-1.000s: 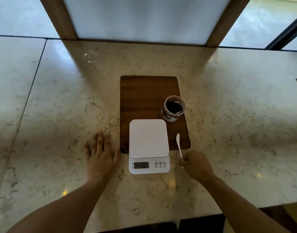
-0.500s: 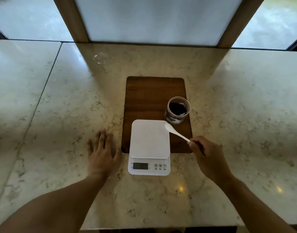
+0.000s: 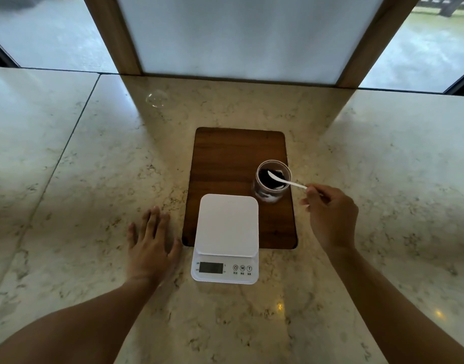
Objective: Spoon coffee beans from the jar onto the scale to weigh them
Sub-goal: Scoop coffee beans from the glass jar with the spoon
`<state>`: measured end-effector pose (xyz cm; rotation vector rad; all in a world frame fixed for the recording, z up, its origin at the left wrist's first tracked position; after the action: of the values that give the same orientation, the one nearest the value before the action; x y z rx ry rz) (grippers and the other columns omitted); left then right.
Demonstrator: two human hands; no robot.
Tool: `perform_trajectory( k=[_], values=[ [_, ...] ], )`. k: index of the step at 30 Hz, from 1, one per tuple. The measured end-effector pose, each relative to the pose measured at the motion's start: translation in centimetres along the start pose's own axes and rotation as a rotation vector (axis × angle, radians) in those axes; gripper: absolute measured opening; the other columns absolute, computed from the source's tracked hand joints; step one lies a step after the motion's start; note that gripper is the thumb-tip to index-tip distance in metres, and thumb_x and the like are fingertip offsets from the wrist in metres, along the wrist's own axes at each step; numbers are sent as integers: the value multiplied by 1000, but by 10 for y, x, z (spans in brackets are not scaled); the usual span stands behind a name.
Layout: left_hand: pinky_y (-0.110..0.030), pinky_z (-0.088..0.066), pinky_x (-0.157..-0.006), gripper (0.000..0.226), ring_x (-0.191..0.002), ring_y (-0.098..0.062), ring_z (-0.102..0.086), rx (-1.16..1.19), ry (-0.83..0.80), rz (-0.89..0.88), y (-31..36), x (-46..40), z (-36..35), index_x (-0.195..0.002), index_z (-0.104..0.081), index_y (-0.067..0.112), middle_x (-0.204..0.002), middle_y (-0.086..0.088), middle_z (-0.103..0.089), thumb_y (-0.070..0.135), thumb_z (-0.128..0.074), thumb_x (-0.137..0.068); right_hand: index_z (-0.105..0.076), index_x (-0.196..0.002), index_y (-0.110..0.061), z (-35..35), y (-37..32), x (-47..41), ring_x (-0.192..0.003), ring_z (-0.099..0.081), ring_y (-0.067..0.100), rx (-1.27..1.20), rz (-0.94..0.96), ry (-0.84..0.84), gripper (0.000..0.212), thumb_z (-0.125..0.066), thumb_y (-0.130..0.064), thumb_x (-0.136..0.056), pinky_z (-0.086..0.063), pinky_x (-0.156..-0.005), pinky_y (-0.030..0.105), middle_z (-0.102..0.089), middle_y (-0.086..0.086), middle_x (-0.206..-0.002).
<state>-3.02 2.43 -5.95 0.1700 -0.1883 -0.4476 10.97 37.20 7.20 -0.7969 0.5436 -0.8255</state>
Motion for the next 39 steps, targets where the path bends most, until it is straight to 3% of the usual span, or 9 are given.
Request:
perform_trajectory(
  k=[3, 7, 10, 13, 18, 24, 32, 36, 39],
  values=[
    [-50, 8, -123, 79, -150, -15, 21, -2, 0, -5, -1, 0, -1, -156, -1, 21, -166, -2, 6, 63, -13, -90, -77, -102, -10, -4, -4, -10, -78, -68, 23, 124, 90, -4, 20, -62, -15, -91, -52, -82, 33, -74, 12, -86],
    [-50, 9, -123, 79, -150, -14, 20, 4, 7, -9, -2, -2, -2, -157, -3, 21, -167, -2, 4, 63, -15, -91, -77, -102, -7, -10, -11, -16, -72, -59, 18, 248, 180, -15, 18, -64, -9, -90, -36, -68, 16, -70, 14, -90],
    [-47, 12, -122, 78, -151, -14, 19, 11, 4, -14, -2, -2, -2, -157, -4, 22, -167, -2, 2, 61, -17, -91, -75, -107, -6, -15, -16, -17, -73, -54, 17, 359, 194, -53, 20, -64, -9, -90, -38, -64, 20, -68, 14, -95],
    [-47, 12, -122, 77, -152, -16, 15, 22, 33, -20, -2, -1, -1, -157, -6, 21, -167, -4, -1, 61, -19, -92, -71, -114, -6, -18, -20, -21, -81, -61, 26, 459, 194, -94, 25, -62, -12, -92, -44, -69, 28, -65, 15, -102],
    [-48, 11, -122, 78, -152, -16, 15, 20, 25, -12, 0, -1, 0, -156, -7, 20, -167, -4, -1, 62, -17, -91, -71, -105, -5, -21, -26, -26, -66, -50, 21, 596, 251, -142, 20, -60, -17, -94, -42, -62, 30, -57, 14, -98],
    [-46, 12, -122, 77, -151, -14, 19, 25, 22, -11, -2, 0, -1, -156, -5, 23, -167, -3, 2, 62, -18, -91, -67, -103, -7, -22, -34, -28, -73, -63, 32, 723, 304, -187, 18, -56, -20, -97, -57, -64, 43, -62, 14, -92],
    [-47, 12, -122, 76, -150, -12, 21, 23, 21, -13, -2, -2, -2, -156, -3, 25, -167, -1, 4, 63, -19, -92, -68, -97, -6, -29, -33, -23, -75, -65, 33, 716, 297, -227, 20, -57, -23, -96, -54, -63, 38, -69, 12, -87],
    [-46, 14, -122, 77, -150, -13, 22, 21, 19, -13, -1, 0, -1, -156, -4, 25, -167, -1, 4, 63, -18, -91, -71, -95, -7, -35, -31, -21, -76, -66, 30, 684, 262, -217, 14, -63, -18, -93, -37, -59, 28, -72, 13, -88],
    [-47, 13, -122, 78, -150, -13, 22, 14, 15, -11, -1, 0, 0, -156, -4, 23, -167, -2, 5, 64, -16, -90, -72, -99, -6, -40, -27, -22, -79, -67, 28, 641, 166, -237, 19, -61, -21, -94, -43, -61, 28, -74, 13, -90]
  ],
)
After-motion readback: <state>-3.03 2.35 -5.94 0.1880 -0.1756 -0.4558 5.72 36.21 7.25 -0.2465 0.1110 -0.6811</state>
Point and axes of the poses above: each hand's wrist, its own x-axis away from the middle knuckle, its own z-axis out of the back of the hand, y = z × x, the point moved 5 cm from there along -x, towards the middle knuckle
